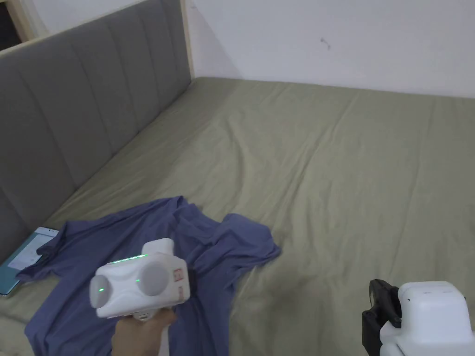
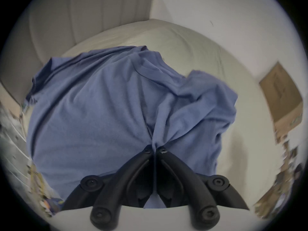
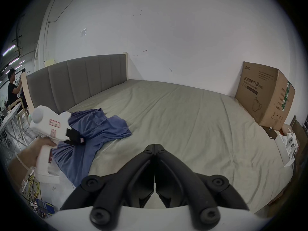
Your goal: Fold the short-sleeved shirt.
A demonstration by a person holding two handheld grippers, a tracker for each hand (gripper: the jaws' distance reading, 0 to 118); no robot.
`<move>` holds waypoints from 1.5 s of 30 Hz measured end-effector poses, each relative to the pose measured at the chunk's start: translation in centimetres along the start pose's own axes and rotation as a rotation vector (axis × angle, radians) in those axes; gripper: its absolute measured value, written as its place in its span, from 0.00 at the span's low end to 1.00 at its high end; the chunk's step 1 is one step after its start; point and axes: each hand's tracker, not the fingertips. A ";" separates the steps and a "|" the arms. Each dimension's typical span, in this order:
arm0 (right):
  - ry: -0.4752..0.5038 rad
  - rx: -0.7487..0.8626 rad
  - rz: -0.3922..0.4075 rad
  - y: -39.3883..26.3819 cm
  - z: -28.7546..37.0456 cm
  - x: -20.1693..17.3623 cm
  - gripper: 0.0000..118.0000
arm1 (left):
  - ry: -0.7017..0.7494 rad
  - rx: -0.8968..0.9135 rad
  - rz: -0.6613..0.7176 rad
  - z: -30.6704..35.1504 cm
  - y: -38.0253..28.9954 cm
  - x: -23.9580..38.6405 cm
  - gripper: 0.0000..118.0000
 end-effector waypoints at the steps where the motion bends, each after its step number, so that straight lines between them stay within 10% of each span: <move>1: -0.007 0.004 -0.013 0.1 0.1 0.5 0.00 | -0.038 0.024 0.020 0.8 0.3 -0.2 0.00; 15: -0.170 0.089 -0.140 1.4 4.6 8.8 0.00 | -0.345 0.210 -0.280 9.4 6.4 20.5 0.00; 27: -0.459 0.124 -0.288 -0.6 10.8 20.0 0.00 | -0.780 0.073 -0.635 8.3 -5.7 46.8 0.00; 35: -0.521 0.028 -0.374 -4.9 11.4 24.0 0.00 | -0.531 -0.264 -0.749 -5.2 -16.6 50.0 0.01; 37: -0.515 0.010 -0.379 -5.5 11.1 24.2 0.00 | -0.527 -0.277 -0.715 -6.4 -17.9 48.9 0.18; 40: -0.515 -0.011 -0.383 -5.9 10.4 24.3 0.00 | -0.555 -0.348 -0.725 -6.7 -17.8 47.8 1.00; 45: -0.456 -0.011 -0.400 -5.5 9.6 23.0 0.00 | -0.572 -0.235 -0.731 -3.3 -13.7 45.9 0.93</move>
